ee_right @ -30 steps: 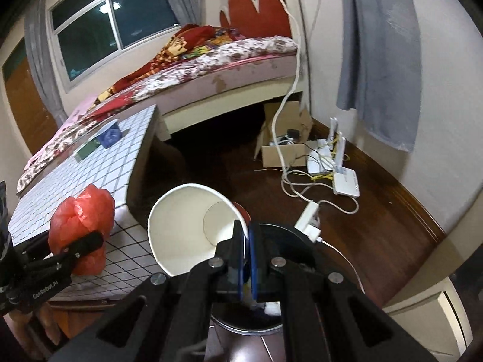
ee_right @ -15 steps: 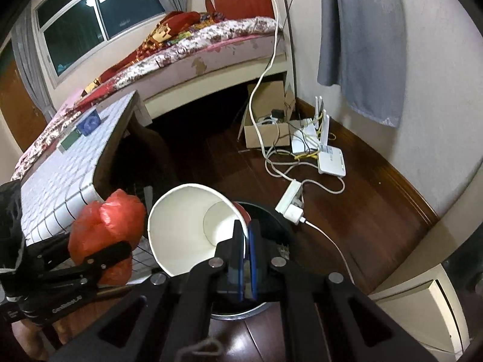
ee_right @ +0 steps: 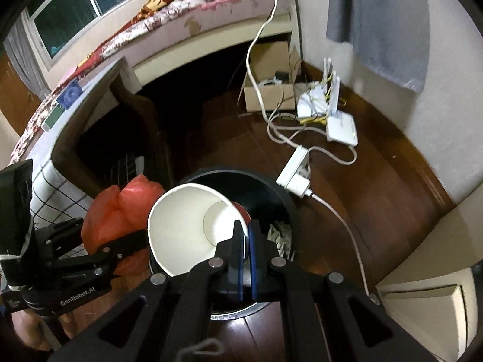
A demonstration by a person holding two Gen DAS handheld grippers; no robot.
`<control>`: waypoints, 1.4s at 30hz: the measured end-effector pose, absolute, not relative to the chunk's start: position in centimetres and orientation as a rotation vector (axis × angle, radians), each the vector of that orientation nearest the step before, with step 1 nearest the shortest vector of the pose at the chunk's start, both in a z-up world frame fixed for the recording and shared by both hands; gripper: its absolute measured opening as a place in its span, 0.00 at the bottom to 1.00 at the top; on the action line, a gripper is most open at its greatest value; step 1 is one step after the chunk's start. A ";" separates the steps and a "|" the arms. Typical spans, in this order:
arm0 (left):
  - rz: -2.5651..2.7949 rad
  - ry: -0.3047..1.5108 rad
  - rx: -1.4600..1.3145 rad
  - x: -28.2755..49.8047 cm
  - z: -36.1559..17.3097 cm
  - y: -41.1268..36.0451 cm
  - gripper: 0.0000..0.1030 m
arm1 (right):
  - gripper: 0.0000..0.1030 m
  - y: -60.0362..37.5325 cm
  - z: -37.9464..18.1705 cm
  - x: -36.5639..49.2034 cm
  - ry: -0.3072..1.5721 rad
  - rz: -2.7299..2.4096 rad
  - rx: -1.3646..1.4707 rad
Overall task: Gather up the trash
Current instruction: 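Open both tools over the bin to drop the bag and cup, then move both tools back over the table toward the carton and bowl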
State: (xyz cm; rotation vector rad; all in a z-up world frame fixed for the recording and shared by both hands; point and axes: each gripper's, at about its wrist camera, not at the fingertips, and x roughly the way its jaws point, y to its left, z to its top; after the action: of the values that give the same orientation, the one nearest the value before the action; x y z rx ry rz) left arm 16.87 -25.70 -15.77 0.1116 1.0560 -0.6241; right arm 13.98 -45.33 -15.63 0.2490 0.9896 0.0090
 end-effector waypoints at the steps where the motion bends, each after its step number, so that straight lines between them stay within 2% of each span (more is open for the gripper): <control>1: -0.622 1.065 0.105 17.1 -16.2 -25.7 0.39 | 0.03 -45.3 -16.0 14.2 0.997 0.007 0.244; 3: -0.630 1.078 0.097 17.4 -16.8 -25.9 0.40 | 0.04 -45.7 -16.8 14.9 1.014 0.010 0.266; 4: -0.645 1.092 0.089 17.6 -17.3 -26.2 0.50 | 0.04 -46.1 -17.5 15.3 1.033 0.012 0.277; 5: -0.629 1.112 0.097 17.9 -18.0 -26.5 0.72 | 0.06 -46.4 -18.3 15.6 1.057 0.000 0.279; 7: -0.573 1.115 0.114 18.2 -18.7 -26.4 0.89 | 0.54 -47.6 -19.2 16.0 1.078 -0.063 0.281; 8: -0.558 1.107 0.108 18.1 -18.8 -26.0 0.91 | 0.99 -48.5 -19.6 15.9 1.090 -0.110 0.297; 10: -0.512 1.118 0.110 18.0 -19.3 -25.3 0.99 | 0.99 -49.8 -19.6 15.6 1.076 -0.166 0.323; 20: -0.464 1.088 0.123 16.9 -19.2 -23.5 0.99 | 0.99 -48.0 -20.3 15.6 1.099 -0.192 0.197; 42: -0.421 0.965 0.095 13.9 -14.1 -19.8 0.99 | 0.99 -43.1 -14.9 10.7 0.999 -0.141 0.124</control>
State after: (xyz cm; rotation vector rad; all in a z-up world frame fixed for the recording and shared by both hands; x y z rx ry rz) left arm 13.92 -19.80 -14.13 0.0946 0.9649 -0.4208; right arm 10.71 -43.09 -14.85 0.1243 0.9993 -0.1411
